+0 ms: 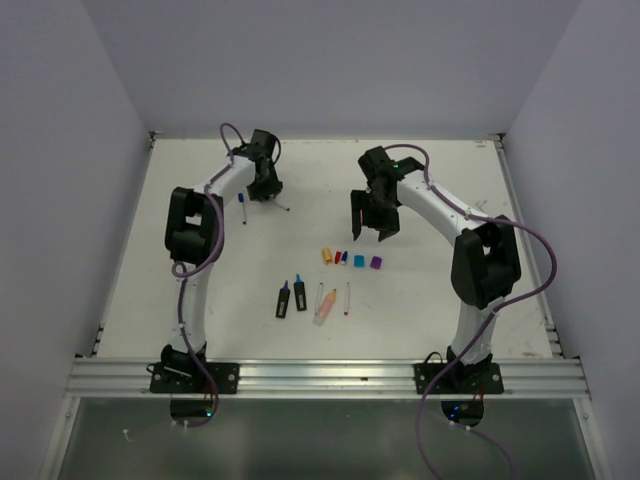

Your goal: Open the pen caps

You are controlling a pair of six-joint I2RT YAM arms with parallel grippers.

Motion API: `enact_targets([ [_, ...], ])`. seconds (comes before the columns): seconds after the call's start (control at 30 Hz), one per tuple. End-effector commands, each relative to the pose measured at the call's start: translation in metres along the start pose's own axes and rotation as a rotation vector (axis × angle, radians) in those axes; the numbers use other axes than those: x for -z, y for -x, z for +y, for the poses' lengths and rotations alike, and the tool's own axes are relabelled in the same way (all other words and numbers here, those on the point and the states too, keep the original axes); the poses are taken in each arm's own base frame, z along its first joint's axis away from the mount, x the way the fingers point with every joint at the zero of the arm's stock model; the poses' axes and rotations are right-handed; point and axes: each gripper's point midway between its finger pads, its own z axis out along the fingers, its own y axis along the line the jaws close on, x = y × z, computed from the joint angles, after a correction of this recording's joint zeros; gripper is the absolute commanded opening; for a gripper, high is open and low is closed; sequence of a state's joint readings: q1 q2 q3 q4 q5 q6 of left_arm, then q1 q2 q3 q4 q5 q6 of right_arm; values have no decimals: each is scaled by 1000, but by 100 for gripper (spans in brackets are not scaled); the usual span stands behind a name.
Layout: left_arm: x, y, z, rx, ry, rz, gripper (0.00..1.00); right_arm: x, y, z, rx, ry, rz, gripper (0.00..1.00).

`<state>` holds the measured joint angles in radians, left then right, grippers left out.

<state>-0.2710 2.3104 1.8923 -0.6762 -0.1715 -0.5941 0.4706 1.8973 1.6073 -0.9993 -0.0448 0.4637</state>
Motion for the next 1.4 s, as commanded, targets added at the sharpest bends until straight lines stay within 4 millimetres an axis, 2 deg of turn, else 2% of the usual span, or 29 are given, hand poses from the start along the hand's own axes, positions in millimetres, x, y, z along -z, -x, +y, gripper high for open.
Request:
enact_targets([
  [0.0, -6, 21, 13, 58, 38, -36, 48, 5, 0, 4, 6, 23, 1, 67],
  [0.07, -9, 22, 16, 60, 48, -32, 44, 6, 0, 4, 6, 20, 1, 67],
  [0.27, -15, 9, 25, 46, 76, 0, 31, 10, -1, 1, 15, 14, -6, 67],
  [0.3, -17, -1, 30, 42, 88, 19, 29, 11, 0, 2, 15, 14, -9, 67],
  [0.37, -13, -4, 31, 42, 80, 18, 23, 12, 0, 2, 19, 17, -14, 67],
  [0.4, -15, -14, 36, 38, 86, 37, 22, 13, 0, 2, 19, 17, -15, 67],
  [0.63, 6, -33, 44, 35, 74, 48, 1, 15, -5, 0, 19, 19, -25, 67],
  [0.7, 13, -36, 44, 33, 62, 43, 0, 18, -7, 0, 23, 27, -32, 67],
  [0.8, 38, -40, 39, 30, 26, 23, 0, 23, -8, 10, 40, 82, -48, 67],
  [0.83, 54, -38, 33, 30, -8, 2, 0, 26, -11, 19, 49, 136, -37, 67],
  [0.87, 60, -48, 29, 27, -45, 26, 0, 30, -10, 28, 59, 184, -47, 67],
  [0.9, 77, -43, 22, 41, -93, -1, 0, 32, -12, 35, 69, 223, -47, 67],
  [0.93, 86, -46, 16, 45, -130, 1, 0, 35, -12, 43, 79, 266, -49, 67],
  [0.97, 90, -62, 13, 51, -175, 46, 0, 39, -17, 60, 102, 350, -39, 67],
  [1.0, 112, -55, 0, 72, -265, 8, 0, 43, -18, 68, 111, 389, -40, 67],
  [1.03, 123, -57, -7, 78, -315, 2, 0, 44, -22, 77, 115, 432, -27, 67],
  [1.07, 129, -73, -8, 82, -351, 28, 0, 46, -28, 94, 120, 511, -7, 67],
  [1.1, 152, -63, -16, 98, -409, -29, 0, 49, -32, 104, 118, 561, 5, 66],
  [1.13, 162, -70, -23, 91, -439, -35, 0, 55, -26, 119, 132, 631, -33, 66],
  [1.17, 170, -74, -29, 91, -473, -40, 0, 59, -37, 135, 115, 695, 5, 65],
  [1.2, 185, -79, -36, 101, -524, -63, 0, 62, -37, 143, 109, 726, -6, 65],
  [1.23, 193, -81, -40, 106, -549, -76, 0, 69, -30, 156, 119, 778, -60, 65],
  [1.27, 200, -83, -44, 111, -573, -87, 0, 69, -38, 164, 68, 812, -20, 65],
  [1.3, 211, -89, -51, 120, -611, -96, 0, 72, -36, 171, 42, 846, -27, 65],
  [1.33, 216, -90, -53, 129, -627, -102, 0, 83, -28, 184, 48, 917, -85, 65],
  [1.37, 220, -94, -57, 132, -642, -100, 0, 80, -32, 186, -12, 935, -60, 64],
])
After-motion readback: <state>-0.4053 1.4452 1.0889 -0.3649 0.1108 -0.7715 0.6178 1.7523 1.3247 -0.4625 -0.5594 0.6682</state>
